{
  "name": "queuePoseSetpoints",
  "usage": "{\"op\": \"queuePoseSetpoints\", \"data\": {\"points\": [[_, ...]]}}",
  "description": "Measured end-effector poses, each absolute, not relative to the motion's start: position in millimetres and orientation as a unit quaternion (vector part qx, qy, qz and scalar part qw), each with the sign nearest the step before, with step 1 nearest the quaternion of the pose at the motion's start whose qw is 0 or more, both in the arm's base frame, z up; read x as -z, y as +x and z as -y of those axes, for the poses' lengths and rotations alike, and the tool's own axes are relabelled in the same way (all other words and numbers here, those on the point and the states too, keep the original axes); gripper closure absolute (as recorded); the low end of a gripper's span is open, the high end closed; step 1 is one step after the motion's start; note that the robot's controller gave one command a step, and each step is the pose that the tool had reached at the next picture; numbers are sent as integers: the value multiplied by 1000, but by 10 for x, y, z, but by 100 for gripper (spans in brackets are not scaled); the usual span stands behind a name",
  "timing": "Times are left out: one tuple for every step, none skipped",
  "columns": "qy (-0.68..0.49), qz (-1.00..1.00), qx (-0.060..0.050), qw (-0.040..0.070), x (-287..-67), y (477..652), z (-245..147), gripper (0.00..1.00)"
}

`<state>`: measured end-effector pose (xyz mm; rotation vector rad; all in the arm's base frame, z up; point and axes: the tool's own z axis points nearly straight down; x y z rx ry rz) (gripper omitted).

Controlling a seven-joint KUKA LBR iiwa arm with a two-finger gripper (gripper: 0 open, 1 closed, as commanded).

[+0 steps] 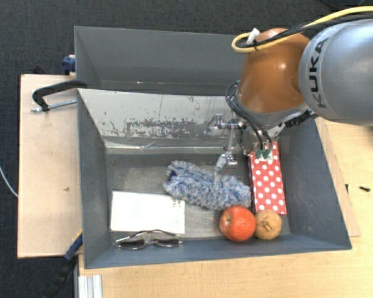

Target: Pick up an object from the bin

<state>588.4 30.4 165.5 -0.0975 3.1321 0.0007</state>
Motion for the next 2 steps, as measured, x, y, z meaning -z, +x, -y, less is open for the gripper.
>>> {"op": "queuePoseSetpoints", "data": {"points": [[-4, -1000, 1, -11, -794, 5928, -506, 100], [-4, -1000, 1, -11, -793, 5928, -505, 100]]}}
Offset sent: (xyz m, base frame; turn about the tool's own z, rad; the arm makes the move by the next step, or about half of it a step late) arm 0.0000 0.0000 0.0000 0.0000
